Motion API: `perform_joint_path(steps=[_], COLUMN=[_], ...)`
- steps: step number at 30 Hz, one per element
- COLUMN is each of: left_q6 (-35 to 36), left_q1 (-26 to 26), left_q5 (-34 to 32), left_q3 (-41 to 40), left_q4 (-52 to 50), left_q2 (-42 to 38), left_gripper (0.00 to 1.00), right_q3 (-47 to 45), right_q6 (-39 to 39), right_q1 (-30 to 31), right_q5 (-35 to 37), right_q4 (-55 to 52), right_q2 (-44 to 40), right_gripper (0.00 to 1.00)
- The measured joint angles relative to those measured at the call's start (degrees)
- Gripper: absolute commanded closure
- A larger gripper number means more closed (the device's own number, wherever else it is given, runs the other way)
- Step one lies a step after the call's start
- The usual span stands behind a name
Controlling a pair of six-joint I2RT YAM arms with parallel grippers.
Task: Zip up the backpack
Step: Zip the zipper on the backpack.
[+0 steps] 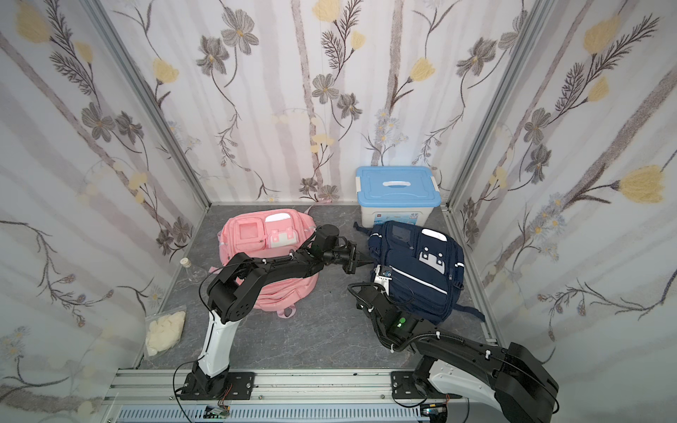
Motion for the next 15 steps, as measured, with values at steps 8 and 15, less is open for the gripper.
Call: perform_joint_path(steps=[8, 15], left_q6=[-0.50, -1.99], left_q1=[-0.37, -0.55], left_q5=[-0.94, -1.68], left_q3=[-0.87, -1.68], left_q4=[0.92, 2.71], left_q2=[-0.59, -0.70], left_gripper=[1.00, 1.00], right_q3=[0.52, 1.18], right_q6=[-3.58, -3.96], right_q1=[-7.10, -8.76], right_q5=[-2.95, -3.39], right_q4=[4.63, 6.93], right_q2=[0.22, 3.13], right_gripper=[0.60, 0.85])
